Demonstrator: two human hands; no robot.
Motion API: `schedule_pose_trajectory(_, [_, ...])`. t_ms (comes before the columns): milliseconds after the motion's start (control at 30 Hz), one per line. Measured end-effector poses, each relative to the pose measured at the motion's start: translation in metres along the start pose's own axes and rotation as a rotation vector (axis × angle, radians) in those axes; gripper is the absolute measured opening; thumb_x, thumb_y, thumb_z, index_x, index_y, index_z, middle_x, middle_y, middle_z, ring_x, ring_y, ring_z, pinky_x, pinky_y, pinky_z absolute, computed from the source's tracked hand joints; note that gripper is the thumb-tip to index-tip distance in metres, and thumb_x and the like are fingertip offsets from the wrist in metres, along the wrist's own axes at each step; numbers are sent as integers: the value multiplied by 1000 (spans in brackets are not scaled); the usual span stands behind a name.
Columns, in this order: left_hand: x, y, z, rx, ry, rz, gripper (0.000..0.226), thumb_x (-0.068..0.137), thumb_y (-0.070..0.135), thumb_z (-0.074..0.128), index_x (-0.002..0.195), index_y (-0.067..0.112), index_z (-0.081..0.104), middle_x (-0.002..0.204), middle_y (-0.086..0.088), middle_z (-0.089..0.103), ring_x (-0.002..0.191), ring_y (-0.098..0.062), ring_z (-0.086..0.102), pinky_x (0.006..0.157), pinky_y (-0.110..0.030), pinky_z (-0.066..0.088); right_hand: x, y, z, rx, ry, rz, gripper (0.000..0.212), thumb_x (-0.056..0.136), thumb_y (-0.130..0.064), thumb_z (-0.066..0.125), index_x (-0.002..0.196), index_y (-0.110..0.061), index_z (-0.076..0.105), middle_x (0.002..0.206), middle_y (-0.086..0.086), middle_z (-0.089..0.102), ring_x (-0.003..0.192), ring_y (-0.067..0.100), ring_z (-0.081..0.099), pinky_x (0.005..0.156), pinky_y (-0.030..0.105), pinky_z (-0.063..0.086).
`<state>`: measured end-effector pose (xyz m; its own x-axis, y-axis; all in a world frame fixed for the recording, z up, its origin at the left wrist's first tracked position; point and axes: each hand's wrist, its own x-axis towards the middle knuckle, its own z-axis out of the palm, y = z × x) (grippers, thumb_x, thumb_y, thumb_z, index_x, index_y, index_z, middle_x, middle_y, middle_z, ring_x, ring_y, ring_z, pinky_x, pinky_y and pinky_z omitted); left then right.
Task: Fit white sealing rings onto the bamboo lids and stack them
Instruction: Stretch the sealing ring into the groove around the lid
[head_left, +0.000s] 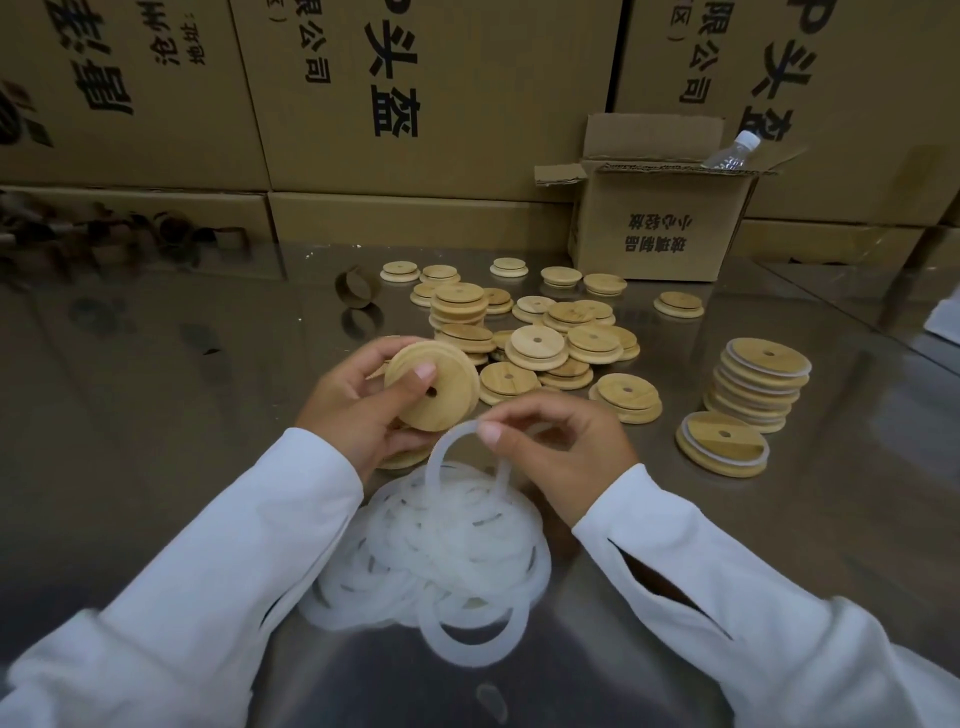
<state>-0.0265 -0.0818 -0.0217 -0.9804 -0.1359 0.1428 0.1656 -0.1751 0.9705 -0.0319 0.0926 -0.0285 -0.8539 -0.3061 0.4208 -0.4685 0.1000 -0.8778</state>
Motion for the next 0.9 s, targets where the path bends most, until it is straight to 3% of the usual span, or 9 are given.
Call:
schedule_pose_trajectory(133, [1,-2,5,-12,-6,-171,16,86,14,57,100,16,65,97,-13,65,90,-31,63,58,-36,58,2,-7,1,156,101,35,22,75,-7,70,71,-29,72,73,-8,71,73,11,62,69,18,52])
schedule_pose_trajectory(300, [-2,0,11,-94,-83,-271,31,82,35,56,102,13,66,97,-17,69,85,-33,68,57,-40,57,3,-8,4,201,224,172,20,76,-9,70,68,-27,70,65,-5,70,65,5,63,64,13,51])
schedule_pose_trajectory(467, [-8,-2,12,111,-257,-135,32,70,24,63,100,17,67,89,-6,72,83,-20,70,63,-34,58,2,-9,6,167,259,197,19,76,-8,70,68,-25,69,61,0,66,57,2,61,58,10,48])
schedule_pose_trajectory(667, [-7,-4,11,111,-273,-127,21,87,19,52,103,20,66,89,-4,72,84,-19,70,65,-33,58,2,-6,7,139,278,206,17,76,-10,71,68,-25,68,59,1,62,54,1,58,58,10,48])
schedule_pose_trajectory(900, [-7,-3,12,86,-283,-84,36,73,29,57,106,19,66,92,-5,71,89,-23,69,71,-38,58,3,-8,7,170,305,244,17,75,-11,72,64,-22,67,65,0,65,59,3,58,57,10,47])
